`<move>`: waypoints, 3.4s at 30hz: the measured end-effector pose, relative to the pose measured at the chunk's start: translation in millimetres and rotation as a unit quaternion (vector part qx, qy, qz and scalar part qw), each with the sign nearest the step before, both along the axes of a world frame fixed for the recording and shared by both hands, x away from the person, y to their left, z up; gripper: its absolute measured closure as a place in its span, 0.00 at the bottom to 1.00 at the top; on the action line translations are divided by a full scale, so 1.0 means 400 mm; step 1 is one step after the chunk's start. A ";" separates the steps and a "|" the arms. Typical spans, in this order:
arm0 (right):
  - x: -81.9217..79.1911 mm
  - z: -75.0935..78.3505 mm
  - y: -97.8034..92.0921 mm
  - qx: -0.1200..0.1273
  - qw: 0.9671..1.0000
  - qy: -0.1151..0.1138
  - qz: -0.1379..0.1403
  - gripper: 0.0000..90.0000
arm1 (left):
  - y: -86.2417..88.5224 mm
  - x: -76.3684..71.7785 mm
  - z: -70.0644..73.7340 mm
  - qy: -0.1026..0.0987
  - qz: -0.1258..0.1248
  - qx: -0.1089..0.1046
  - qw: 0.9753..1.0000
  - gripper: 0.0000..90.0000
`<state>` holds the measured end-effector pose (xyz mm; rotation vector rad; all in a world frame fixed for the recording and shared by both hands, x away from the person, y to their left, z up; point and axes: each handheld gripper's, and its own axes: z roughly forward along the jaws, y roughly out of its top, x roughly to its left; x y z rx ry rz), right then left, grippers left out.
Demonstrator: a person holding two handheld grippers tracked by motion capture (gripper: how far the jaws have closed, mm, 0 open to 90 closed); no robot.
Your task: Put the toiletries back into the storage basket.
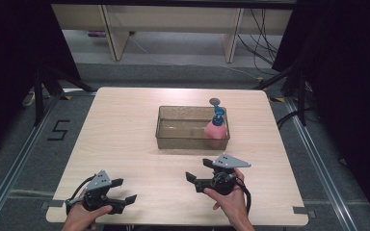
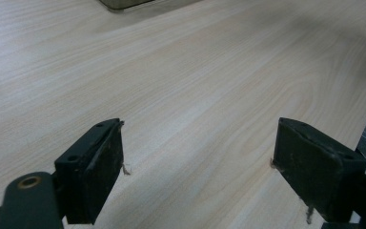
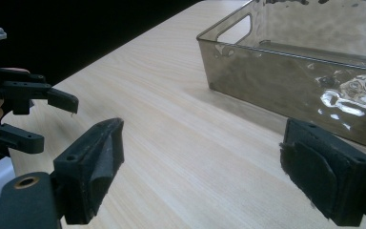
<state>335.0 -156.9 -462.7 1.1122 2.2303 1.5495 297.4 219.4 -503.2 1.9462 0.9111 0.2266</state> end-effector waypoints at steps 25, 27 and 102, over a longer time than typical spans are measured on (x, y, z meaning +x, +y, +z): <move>-0.035 -0.013 -0.020 0.006 1.000 0.005 -0.001 0.17 | 0.000 0.001 0.000 0.000 -0.002 -0.003 1.000 0.19; -0.040 -0.014 -0.026 -0.004 1.000 -0.001 -0.005 0.17 | 0.000 0.001 0.000 0.000 -0.002 -0.002 1.000 0.18; -0.146 -0.068 -0.106 -0.044 0.998 0.029 -0.019 0.17 | -0.002 0.000 0.000 0.005 -0.002 0.001 1.000 0.18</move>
